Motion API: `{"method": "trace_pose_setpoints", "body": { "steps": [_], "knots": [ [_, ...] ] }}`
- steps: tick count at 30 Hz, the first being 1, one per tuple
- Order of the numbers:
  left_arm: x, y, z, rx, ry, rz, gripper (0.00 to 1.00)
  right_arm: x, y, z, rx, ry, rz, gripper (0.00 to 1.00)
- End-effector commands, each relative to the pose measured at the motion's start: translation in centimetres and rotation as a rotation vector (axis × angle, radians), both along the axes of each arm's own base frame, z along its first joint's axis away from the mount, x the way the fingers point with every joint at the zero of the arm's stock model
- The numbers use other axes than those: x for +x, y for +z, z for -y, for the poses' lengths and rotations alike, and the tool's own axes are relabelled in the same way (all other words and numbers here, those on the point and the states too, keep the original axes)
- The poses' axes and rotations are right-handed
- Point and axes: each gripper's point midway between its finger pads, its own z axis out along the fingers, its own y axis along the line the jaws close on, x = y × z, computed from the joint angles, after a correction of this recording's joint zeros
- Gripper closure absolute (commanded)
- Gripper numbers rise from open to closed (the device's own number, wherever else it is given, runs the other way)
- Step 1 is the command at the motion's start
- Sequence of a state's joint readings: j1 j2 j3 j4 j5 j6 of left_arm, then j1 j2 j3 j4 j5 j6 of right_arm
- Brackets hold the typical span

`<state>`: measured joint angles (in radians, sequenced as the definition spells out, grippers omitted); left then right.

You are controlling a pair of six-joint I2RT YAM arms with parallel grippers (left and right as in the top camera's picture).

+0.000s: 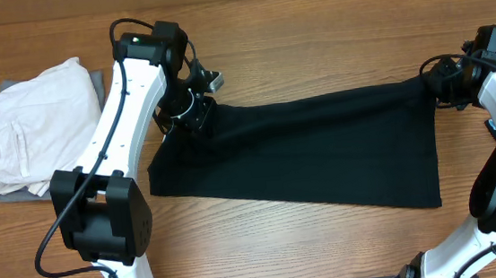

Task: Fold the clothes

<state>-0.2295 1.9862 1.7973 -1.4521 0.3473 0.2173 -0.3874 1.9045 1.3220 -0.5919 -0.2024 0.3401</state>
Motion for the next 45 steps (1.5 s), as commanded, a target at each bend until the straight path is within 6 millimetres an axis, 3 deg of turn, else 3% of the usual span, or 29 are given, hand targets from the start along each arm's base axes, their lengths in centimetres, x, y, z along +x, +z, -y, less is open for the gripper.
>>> {"method": "trace_pose_setpoints", "body": {
  "steps": [1, 5, 7, 12, 14, 15, 19, 23, 28, 30, 34, 39, 45],
  "knots": [
    [-0.5, 0.5, 0.0, -0.003, -0.017, 0.005, 0.95, 0.4, 1.1, 0.9, -0.032, -0.018, 0.024, 0.96],
    [-1.0, -0.1, -0.1, 0.006, -0.023, -0.011, 0.96, 0.3, 1.1, 0.9, -0.03, -0.018, 0.021, 0.96],
    [-0.8, -1.2, -0.3, 0.023, -0.027, -0.002, 0.86, 0.3, 1.1, 0.9, -0.03, -0.018, 0.021, 0.96],
    [0.2, -5.0, -1.0, 0.068, -0.012, 0.048, 0.83, 0.3, 1.1, 0.9, -0.03, -0.018, 0.021, 0.96],
    [0.3, -6.1, -1.0, 0.067, 0.005, 0.056, 0.59, 0.3, 1.0, 0.9, -0.029, -0.017, 0.02, 0.96],
    [0.4, -6.4, -1.0, 0.066, 0.005, 0.061, 0.57, 0.3, 1.0, 0.9, -0.029, -0.018, 0.019, 0.95],
    [1.5, -6.0, -1.3, 0.086, 0.033, 0.095, 0.68, 0.3, 1.0, 0.9, -0.029, -0.018, 0.019, 0.96],
    [4.1, -4.2, -2.8, 0.138, 0.086, 0.181, 0.68, 0.2, 1.0, 0.8, -0.028, -0.017, 0.017, 0.96],
    [5.9, -4.2, -6.0, 0.212, 0.151, 0.23, 0.4, 0.1, 0.9, 0.8, -0.026, -0.018, 0.01, 0.93],
    [6.4, -4.5, -7.1, 0.213, 0.181, 0.236, 0.38, 0.0, 0.9, 0.7, -0.024, -0.018, 0.007, 0.87],
    [7.7, -5.1, -9.0, 0.173, 0.314, 0.25, 0.32, 0.0, 0.9, 0.7, -0.024, -0.017, 0.006, 0.86],
    [8.5, -6.0, -8.2, -0.043, 0.393, 0.24, 0.35, 0.0, 0.9, 0.7, -0.023, -0.018, 0.005, 0.86],
    [8.7, -8.0, -7.0, -0.173, 0.505, 0.221, 0.29, 0.0, 0.9, 0.7, -0.023, -0.017, 0.005, 0.86]
  ]
}}
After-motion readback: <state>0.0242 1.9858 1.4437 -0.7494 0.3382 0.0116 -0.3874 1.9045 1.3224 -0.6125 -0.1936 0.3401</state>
